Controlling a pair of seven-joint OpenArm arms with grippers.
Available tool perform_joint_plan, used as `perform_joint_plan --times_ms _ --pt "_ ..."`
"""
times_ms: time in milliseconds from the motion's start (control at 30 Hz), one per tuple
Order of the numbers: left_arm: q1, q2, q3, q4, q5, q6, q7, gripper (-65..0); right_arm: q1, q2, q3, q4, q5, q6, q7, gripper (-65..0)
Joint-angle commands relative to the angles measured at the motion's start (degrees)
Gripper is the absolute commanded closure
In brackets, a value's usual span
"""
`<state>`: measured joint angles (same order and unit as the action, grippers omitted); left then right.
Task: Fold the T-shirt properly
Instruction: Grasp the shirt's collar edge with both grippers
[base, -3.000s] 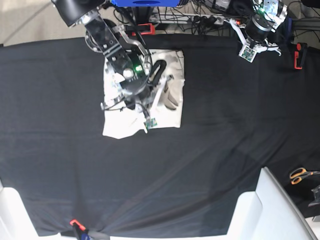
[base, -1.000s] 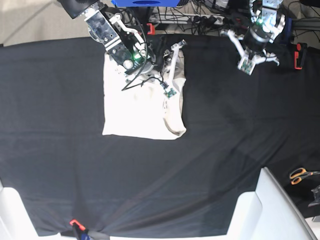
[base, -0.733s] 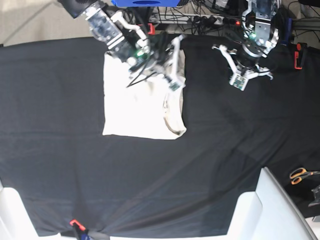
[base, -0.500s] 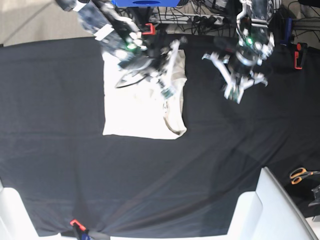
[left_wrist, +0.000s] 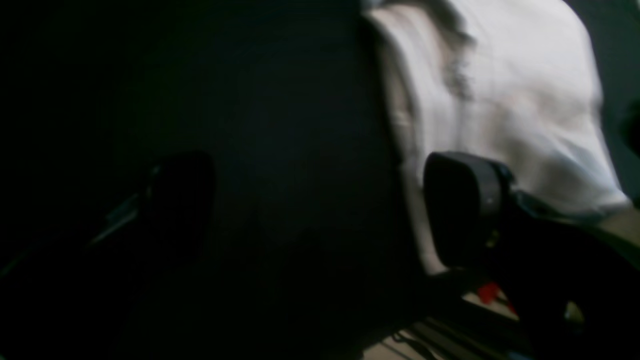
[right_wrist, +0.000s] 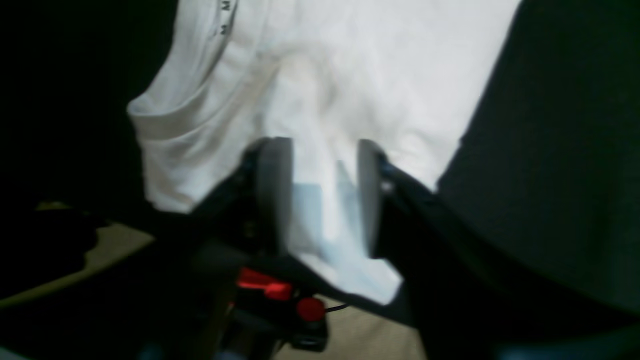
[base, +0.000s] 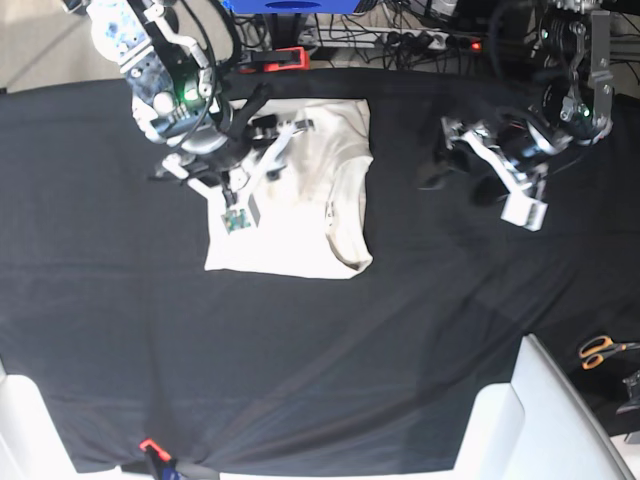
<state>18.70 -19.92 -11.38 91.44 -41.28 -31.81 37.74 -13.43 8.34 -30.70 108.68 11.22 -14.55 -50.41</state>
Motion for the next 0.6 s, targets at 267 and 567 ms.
perform_joint_plan --times_ms 267,567 --pt "-5.12 7.13 -0.01 -12.1 -0.7 -8.19 -0.51 -65.0 -0.15 1.46 1.2 0.99 -0.01 -0.18 1.14 -29.9" --pt "-12.94 8.27 12.48 -24.58 -0.7 -8.19 -0.86 -65.0 -2.0 3.4 3.31 3.01 -0.1 -0.36 5.71 -29.9"
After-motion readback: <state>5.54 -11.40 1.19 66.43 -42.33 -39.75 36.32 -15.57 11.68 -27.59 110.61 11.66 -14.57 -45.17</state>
